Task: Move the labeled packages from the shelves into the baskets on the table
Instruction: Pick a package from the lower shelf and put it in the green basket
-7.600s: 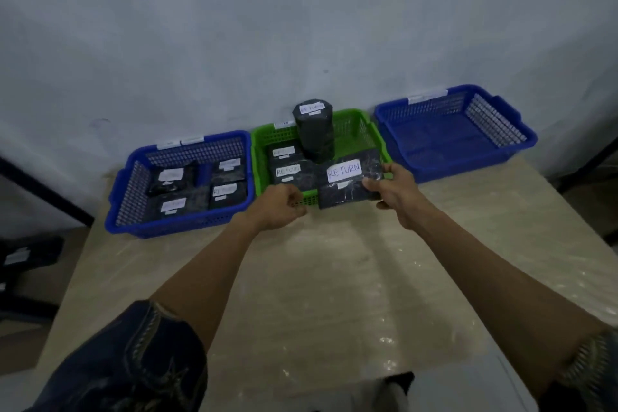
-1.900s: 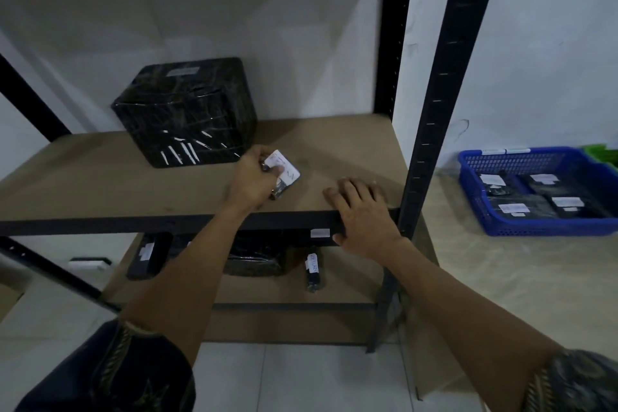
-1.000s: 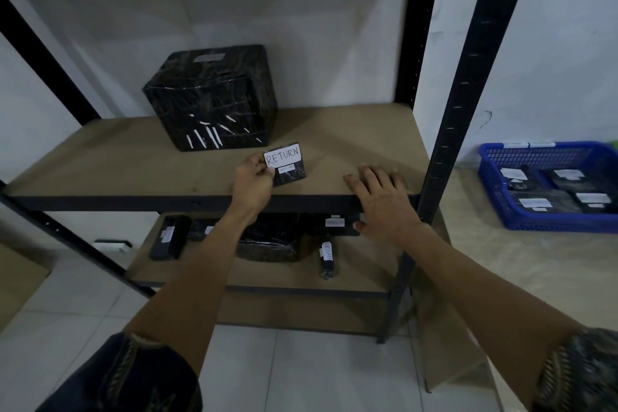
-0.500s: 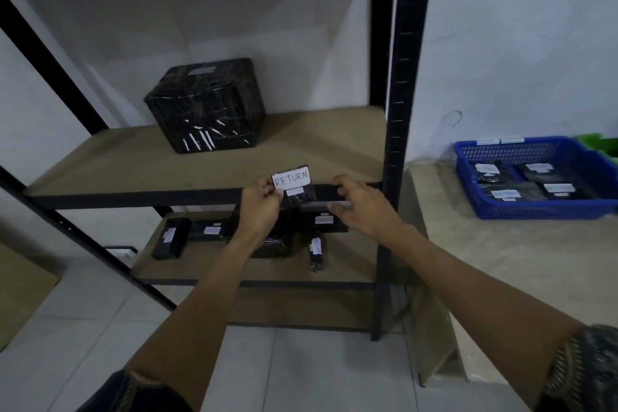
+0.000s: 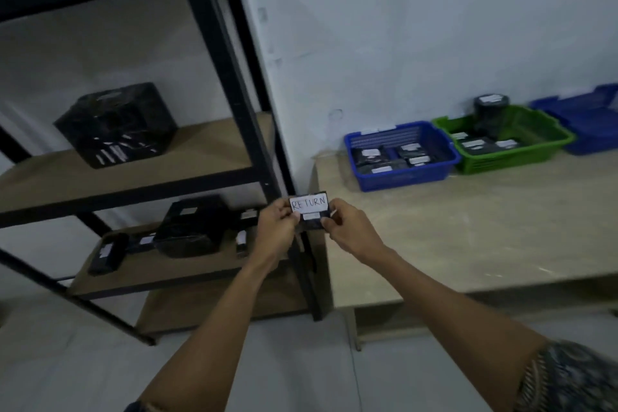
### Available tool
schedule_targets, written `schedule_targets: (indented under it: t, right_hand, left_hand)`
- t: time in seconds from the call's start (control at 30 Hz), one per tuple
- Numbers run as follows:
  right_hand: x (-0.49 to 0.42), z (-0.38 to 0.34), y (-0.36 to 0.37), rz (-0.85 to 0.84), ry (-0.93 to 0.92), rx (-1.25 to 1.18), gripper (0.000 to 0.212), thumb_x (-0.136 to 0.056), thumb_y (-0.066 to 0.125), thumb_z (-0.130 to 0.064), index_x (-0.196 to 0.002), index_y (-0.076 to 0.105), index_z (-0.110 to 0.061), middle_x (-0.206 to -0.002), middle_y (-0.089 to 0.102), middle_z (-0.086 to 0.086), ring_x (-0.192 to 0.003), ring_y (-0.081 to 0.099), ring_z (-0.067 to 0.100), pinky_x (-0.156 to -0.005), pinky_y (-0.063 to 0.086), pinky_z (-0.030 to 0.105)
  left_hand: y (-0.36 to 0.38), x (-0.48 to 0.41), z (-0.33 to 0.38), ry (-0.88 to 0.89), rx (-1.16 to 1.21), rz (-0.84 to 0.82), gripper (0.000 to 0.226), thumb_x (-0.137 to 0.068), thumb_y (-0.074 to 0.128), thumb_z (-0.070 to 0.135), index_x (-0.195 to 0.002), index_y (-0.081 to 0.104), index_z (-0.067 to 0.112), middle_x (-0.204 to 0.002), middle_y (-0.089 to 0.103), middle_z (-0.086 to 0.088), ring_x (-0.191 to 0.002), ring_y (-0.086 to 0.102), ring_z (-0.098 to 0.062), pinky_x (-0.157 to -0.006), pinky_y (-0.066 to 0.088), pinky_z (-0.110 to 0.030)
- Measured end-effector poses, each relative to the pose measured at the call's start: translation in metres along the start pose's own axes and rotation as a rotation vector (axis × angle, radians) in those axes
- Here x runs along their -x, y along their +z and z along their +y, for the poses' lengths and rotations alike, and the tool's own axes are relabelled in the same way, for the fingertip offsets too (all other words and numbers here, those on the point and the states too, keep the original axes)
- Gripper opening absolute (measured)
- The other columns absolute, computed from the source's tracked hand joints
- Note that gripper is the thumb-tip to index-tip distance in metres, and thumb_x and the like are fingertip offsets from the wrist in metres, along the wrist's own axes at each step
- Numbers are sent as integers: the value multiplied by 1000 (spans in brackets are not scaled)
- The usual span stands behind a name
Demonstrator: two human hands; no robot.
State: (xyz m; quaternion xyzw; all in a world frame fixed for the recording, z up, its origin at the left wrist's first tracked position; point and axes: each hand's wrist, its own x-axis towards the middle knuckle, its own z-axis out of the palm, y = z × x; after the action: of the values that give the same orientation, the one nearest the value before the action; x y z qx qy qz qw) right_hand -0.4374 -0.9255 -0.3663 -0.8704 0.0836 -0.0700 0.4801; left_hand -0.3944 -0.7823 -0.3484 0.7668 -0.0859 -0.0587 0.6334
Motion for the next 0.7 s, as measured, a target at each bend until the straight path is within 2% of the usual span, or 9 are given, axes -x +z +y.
schedule_targets:
  t: [0.07,0.13,0.23,0.4,0.57,0.7]
  right_hand:
    - [12,23,-29,24,73,-22,6,-90,59,-21,-93,54,-25,-88,68,4,-83,66,27,-78,54,42]
    - [22,43,-61,64,125,-5,6,-92,58,-21,-94,53,-24,-92,69,5,-84,66,25,-78,55,42]
    - [31,75,-111,159,192,-4,6,-92,57,-21,-92,52,-23,-92,70,8,-84,66,27,-77,54,41]
    - [44,123,-192,309,270,-18,3,-91,57,-21,-91,54,-22,-93,70,11,-87,66,33,-79,54,44]
    - [56,170,-263,401,302,-34,4,-91,56,-23,-90,57,-19,-88,71,12,-83,66,32,-76,53,42]
    - [53,208,-314,396,311,-57,6,-92,56,-21,-90,58,-16,-81,70,9,-70,63,24,-72,52,39]
  left_hand:
    - [34,7,2,-1,-15,-87,31,-91,50,-9,-108,61,14,-102,70,-1,-97,67,-12,-80,54,-17]
    - [66,8,4,-18,-52,-178,35,-89,56,-6,-118,59,14,-109,69,-3,-100,65,-12,-85,53,-20]
    - [109,4,4,-65,-222,-264,56,-86,69,11,-137,46,16,-129,57,-1,-114,56,-15,-95,46,-29]
    - [180,-6,6,11,-483,-391,72,-84,71,28,-147,35,18,-150,40,-2,-135,40,-19,-108,36,-35]
    - [256,-19,7,92,-667,-462,74,-84,71,32,-147,34,19,-153,35,-1,-138,36,-20,-111,32,-36]
    - [319,-25,8,104,-788,-565,68,-86,69,33,-145,37,19,-151,39,-1,-136,38,-19,-109,32,-32]
